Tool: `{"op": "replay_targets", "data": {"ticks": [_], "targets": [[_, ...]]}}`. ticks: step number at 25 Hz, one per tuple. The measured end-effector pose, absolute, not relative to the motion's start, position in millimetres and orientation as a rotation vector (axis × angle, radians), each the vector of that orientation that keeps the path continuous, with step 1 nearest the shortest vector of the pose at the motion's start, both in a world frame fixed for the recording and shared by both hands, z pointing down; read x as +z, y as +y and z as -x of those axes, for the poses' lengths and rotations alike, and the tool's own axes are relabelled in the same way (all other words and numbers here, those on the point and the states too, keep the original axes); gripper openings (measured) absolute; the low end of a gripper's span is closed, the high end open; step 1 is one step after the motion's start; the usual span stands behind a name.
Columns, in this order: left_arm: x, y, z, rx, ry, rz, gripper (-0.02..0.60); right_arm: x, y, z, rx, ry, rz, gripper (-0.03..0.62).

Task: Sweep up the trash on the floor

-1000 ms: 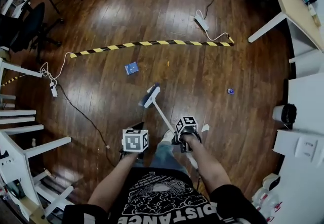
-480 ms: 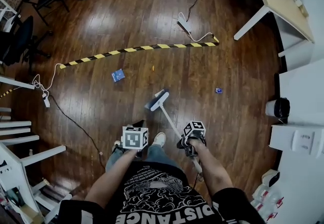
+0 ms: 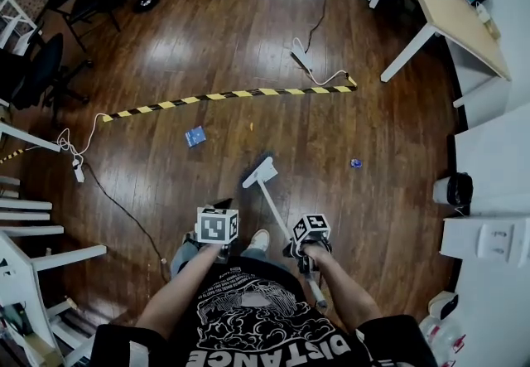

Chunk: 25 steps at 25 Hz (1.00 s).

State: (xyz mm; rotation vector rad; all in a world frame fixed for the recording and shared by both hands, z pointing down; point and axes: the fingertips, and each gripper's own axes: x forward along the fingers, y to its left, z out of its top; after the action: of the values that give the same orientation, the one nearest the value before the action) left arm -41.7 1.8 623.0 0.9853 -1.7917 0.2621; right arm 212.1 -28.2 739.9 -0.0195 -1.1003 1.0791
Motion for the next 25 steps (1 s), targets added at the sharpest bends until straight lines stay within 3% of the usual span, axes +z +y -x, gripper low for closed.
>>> {"op": "replay_targets", "data": {"ticks": [11,25], "targets": [[635.3,41.4,83.6,0.237,-1.787,-0.964,0.005,724.1,19.8,-86.2,1.055,-1.193,0.125,0.032],[642.2,110.7,302.8,0.271,-1.789,-0.962,0.005,729.5,112.2,186.0,1.007,-1.19,0.208,0.034]]}}
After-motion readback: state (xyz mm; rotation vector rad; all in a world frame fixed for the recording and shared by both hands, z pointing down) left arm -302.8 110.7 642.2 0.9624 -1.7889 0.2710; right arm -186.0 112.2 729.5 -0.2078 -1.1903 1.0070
